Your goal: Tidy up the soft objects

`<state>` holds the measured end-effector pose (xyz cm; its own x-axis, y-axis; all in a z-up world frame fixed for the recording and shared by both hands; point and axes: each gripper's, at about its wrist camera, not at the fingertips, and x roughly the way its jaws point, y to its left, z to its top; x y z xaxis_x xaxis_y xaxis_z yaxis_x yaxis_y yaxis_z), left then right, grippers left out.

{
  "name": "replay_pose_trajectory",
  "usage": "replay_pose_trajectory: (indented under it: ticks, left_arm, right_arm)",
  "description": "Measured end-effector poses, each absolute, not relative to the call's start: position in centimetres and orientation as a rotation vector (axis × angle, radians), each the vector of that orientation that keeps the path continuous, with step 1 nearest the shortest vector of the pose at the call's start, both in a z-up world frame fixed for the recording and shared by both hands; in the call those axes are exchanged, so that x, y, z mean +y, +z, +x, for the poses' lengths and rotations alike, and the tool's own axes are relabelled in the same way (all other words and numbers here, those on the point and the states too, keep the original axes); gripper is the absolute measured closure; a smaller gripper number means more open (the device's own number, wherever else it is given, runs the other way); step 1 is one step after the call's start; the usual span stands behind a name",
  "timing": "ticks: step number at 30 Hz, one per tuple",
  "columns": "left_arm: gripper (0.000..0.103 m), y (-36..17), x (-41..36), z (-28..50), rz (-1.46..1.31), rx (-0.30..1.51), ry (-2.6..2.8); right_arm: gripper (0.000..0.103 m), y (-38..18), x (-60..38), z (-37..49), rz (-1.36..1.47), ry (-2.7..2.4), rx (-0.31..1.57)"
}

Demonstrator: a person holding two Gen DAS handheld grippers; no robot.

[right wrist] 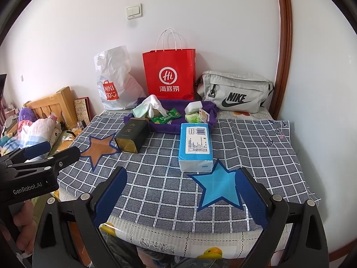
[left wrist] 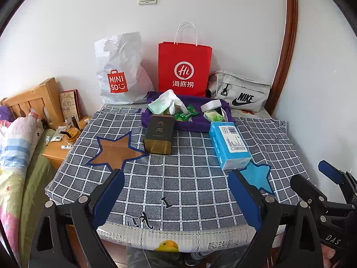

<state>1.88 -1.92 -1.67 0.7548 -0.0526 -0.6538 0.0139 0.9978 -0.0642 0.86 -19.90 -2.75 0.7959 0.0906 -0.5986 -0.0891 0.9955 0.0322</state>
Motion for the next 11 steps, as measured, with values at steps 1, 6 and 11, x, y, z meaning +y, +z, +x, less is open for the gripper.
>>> replay_pose_trajectory:
  ticks: [1,6,11]
  left_arm:
    - [0.009,-1.70,-1.87,1.88,-0.058,0.714,-0.035]
    - [0.009,-1.72,-1.70,1.80,-0.063,0.709,-0.033]
    - [0.007,-2.08,-1.71,2.22,-0.060,0.705,-0.040]
  right_arm:
    - [0.006,-2.75,-19.87,0.87,0.003,0.097,0.644]
    - [0.006,-2.78,-20.02,0.95,0.002,0.095,0.646]
    - [0.006,-3.01,-20.21,1.17,0.001,0.097,0.648]
